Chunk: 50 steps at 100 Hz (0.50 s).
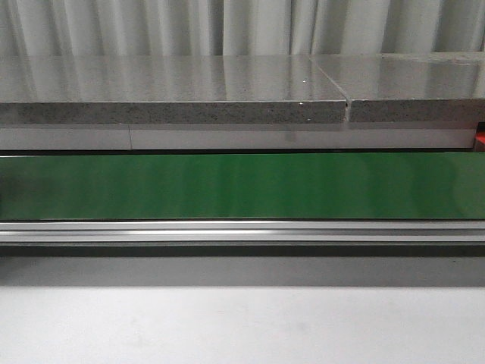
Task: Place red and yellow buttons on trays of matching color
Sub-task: 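Lower the red button onto the green belt and open the left gripper, then move the left gripper back over a yellow-capped button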
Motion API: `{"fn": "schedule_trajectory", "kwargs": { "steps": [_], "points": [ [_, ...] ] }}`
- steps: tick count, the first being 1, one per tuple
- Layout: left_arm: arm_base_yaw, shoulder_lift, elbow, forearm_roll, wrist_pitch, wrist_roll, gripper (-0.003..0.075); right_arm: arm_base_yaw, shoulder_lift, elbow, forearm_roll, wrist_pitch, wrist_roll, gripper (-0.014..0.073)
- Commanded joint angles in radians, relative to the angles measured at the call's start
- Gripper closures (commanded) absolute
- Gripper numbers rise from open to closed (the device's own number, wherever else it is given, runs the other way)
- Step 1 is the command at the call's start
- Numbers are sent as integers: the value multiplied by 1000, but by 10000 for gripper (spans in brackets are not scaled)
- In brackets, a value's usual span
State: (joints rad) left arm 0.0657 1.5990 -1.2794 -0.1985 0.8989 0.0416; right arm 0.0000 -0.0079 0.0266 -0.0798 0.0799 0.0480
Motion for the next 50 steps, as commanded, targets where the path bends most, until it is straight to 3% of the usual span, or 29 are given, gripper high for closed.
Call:
{"fn": "schedule_trajectory", "kwargs": {
  "steps": [1,22,50],
  "points": [
    [-29,-36,-71,-22,-25,0,50,-2,-17,-10,-10,-86,1,662],
    [-42,-50,-140,-37,-14,-7,50,-2,-17,-10,-10,-86,1,662],
    [-42,-171,-83,33,-40,-72,50,-2,-17,-10,-10,-86,1,662]
  ]
}}
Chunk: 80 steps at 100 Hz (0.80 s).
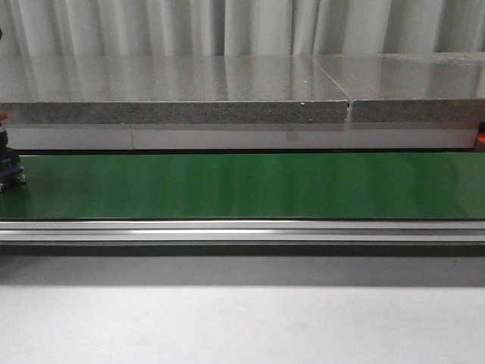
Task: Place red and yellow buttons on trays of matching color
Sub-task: 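Move the left gripper back over a yellow-capped button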
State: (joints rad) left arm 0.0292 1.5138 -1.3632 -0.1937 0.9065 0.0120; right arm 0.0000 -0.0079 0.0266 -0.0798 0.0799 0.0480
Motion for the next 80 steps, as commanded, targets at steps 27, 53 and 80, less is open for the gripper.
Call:
{"fn": "schedule_trajectory", "kwargs": {
  "steps": [27,53,80],
  "points": [
    [13,-282,191,272,-65,-261,50,-2,-17,-10,-10,-86,1,662],
    [155,-430,384,378,-93,-400,50,-2,-17,-10,-10,-86,1,662],
    [410,-447,538,371,-147,-402,50,-2,-17,-10,-10,-86,1,662]
  ]
}}
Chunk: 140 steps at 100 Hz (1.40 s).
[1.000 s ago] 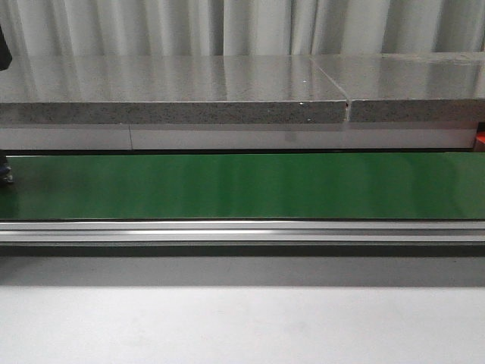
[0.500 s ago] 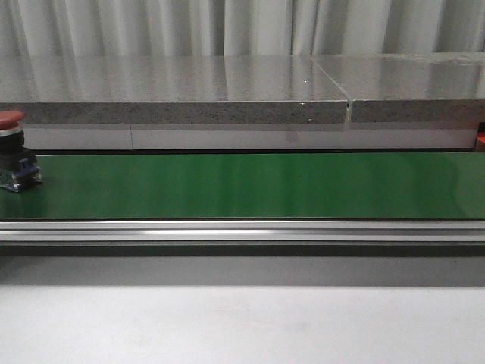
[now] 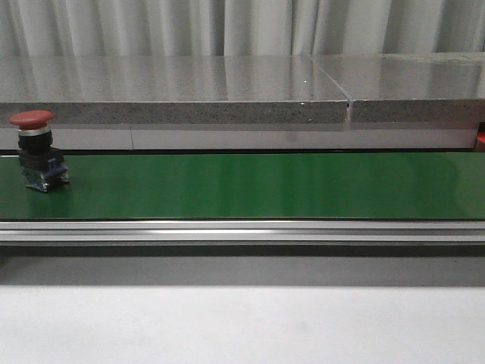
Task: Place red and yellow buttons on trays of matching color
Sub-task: 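Move the left gripper back over a yellow-capped button, then close the left gripper on the yellow button and lift it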
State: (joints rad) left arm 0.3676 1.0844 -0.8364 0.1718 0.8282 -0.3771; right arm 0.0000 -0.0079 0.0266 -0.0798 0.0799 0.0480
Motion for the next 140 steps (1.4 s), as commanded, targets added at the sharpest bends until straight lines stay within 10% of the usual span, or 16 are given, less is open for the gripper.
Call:
{"fn": "schedule_trajectory", "kwargs": {
  "steps": [1,140],
  "points": [
    [77,-18,13,5,-71,-13,50,-2,-17,-10,-10,-86,1,662],
    [165,491,-110,31,-190,-9,50,-2,-17,-10,-10,-86,1,662]
  ]
}}
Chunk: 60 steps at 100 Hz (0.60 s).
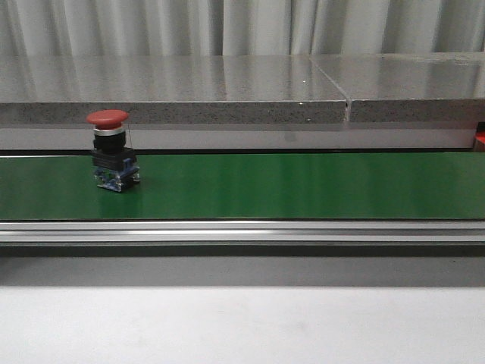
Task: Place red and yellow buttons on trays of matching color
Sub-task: 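Close the left gripper on the yellow button and lift it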
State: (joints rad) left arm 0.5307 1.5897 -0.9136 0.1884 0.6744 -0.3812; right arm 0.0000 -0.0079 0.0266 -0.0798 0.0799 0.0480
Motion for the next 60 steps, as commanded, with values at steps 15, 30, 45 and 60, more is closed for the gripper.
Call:
{"fn": "schedule_trajectory", "kwargs": {
  "steps": [15,30,45,60],
  "points": [
    [2,23,-44,17,-39,-5,50,-2,-17,-10,-10,-86,1,662],
    [2,38,-44,17,-51,-5,55,-2,-17,-10,-10,-86,1,662],
    [2,38,-44,31,-62,-5,204,-2,-17,-10,-10,-86,1,662],
    [2,38,-44,41,-60,-5,488,-2,-17,-10,-10,-86,1,662]
  ]
}}
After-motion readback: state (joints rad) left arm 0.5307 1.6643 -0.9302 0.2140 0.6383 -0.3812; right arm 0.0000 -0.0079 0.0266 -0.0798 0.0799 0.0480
